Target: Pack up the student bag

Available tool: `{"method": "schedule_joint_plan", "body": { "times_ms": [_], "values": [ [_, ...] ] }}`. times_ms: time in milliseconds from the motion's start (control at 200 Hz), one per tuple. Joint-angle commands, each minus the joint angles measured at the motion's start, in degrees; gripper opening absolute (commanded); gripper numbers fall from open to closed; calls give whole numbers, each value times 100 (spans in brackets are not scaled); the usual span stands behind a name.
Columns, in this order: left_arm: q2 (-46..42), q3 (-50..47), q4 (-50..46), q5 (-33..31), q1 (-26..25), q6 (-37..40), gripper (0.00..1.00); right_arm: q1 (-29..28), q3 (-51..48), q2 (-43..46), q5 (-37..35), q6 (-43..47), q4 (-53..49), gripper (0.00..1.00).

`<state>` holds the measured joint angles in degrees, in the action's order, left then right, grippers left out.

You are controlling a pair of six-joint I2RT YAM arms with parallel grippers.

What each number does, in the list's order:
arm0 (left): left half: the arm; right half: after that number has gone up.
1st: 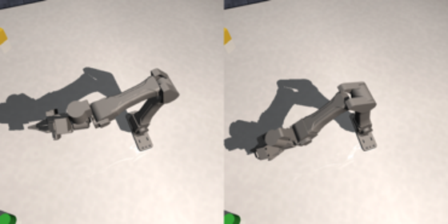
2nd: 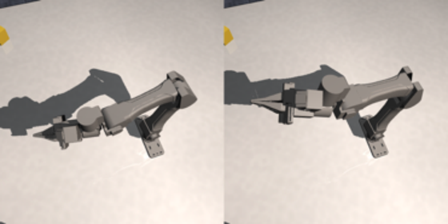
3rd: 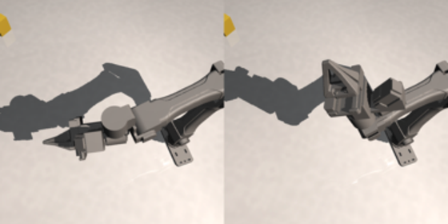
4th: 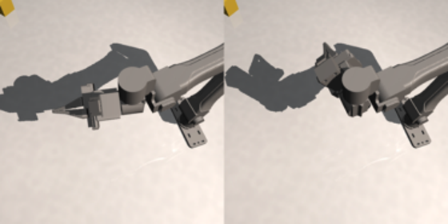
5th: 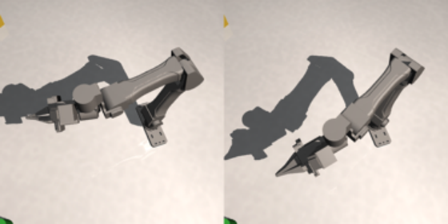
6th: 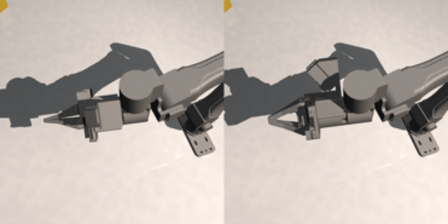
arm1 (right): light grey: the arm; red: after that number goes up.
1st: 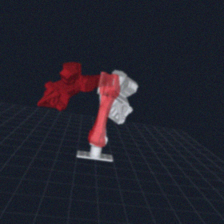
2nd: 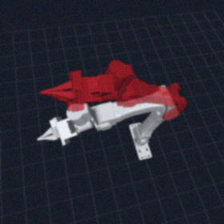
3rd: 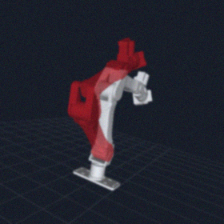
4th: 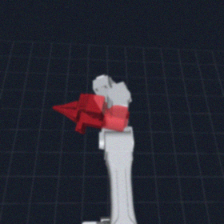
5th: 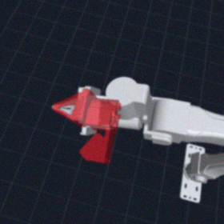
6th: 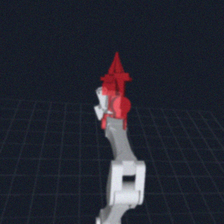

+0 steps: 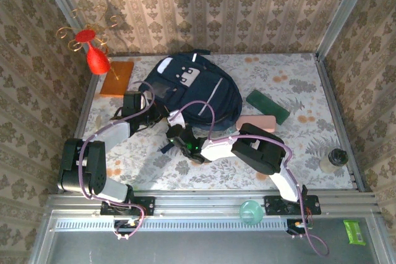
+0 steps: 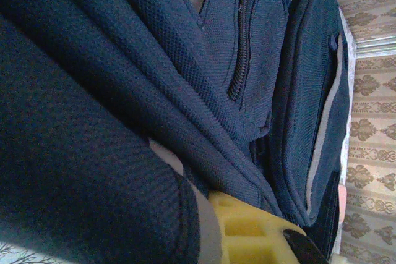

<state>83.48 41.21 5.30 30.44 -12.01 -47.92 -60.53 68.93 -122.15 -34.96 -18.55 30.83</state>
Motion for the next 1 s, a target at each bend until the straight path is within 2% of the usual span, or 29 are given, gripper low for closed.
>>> {"method": "schedule_joint_plan", "body": {
  "times_ms": [0,285,600,755,830,900,1000],
  "values": [
    [-280,1,208,269,-49,198,0,-37,-180,139,-252,-207,-123,2],
    [-281,-25,225,199,37,227,0,-37,-985,755,-144,-942,-266,0],
    [-333,-43,204,210,155,241,0,-5,-1410,1250,-218,-1735,-815,0],
    [-392,-73,241,283,147,183,0,11,-1372,1115,734,-1093,-253,0],
    [-435,-70,233,287,138,171,0,6,-1291,970,1071,-700,121,12],
    [-473,-64,199,279,138,186,0,-2,-1141,796,1082,-390,322,27],
    [-472,-69,182,284,129,188,0,-8,-845,527,1045,-34,459,40]
  ]
}}
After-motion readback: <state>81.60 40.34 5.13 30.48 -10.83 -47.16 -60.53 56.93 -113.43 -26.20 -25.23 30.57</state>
